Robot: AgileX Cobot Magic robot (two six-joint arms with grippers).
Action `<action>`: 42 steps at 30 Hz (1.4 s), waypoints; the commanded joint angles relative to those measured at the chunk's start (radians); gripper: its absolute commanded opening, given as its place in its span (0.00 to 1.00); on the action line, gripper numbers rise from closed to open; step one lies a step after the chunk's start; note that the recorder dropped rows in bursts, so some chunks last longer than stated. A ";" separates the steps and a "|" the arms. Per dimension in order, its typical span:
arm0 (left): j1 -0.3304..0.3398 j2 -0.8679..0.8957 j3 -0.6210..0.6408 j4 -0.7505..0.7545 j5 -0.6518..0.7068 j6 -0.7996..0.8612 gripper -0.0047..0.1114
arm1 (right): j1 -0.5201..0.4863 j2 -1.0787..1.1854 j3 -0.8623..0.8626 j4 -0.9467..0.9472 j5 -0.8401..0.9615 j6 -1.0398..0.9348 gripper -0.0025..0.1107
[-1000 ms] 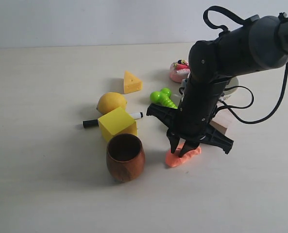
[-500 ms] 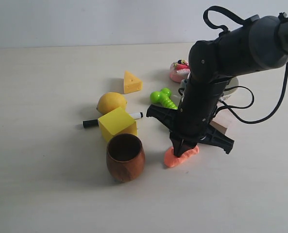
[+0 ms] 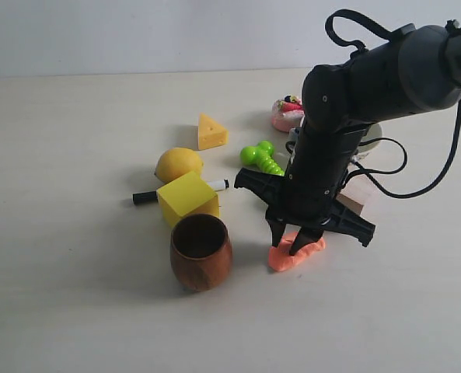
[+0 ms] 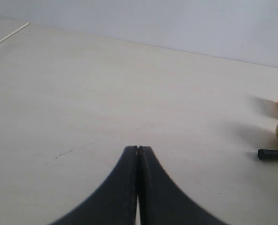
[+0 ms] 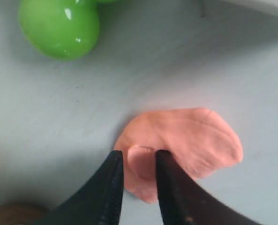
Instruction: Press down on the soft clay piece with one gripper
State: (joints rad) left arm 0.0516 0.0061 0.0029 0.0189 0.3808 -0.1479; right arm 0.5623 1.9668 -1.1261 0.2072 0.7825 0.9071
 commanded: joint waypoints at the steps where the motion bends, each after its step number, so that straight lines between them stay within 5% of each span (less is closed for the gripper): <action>1: -0.006 -0.006 -0.003 0.000 -0.016 -0.003 0.04 | 0.002 -0.012 0.002 0.004 0.005 -0.008 0.33; 6: -0.006 -0.006 -0.003 0.000 -0.016 -0.003 0.04 | 0.002 -0.012 0.002 0.004 0.005 -0.008 0.30; 11: -0.006 -0.006 -0.003 0.000 -0.016 -0.003 0.04 | 0.002 -0.012 0.002 0.011 0.012 -0.028 0.02; 27: -0.006 -0.006 -0.003 0.000 -0.016 -0.003 0.04 | 0.002 -0.066 0.002 -0.012 -0.030 -0.033 0.02; 42: -0.006 -0.006 -0.003 0.000 -0.016 -0.003 0.04 | 0.113 -0.367 0.002 -0.357 -0.135 -0.118 0.02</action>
State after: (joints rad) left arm 0.0516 0.0061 0.0029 0.0189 0.3808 -0.1479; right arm 0.6468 1.6558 -1.1255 -0.0700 0.6703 0.8057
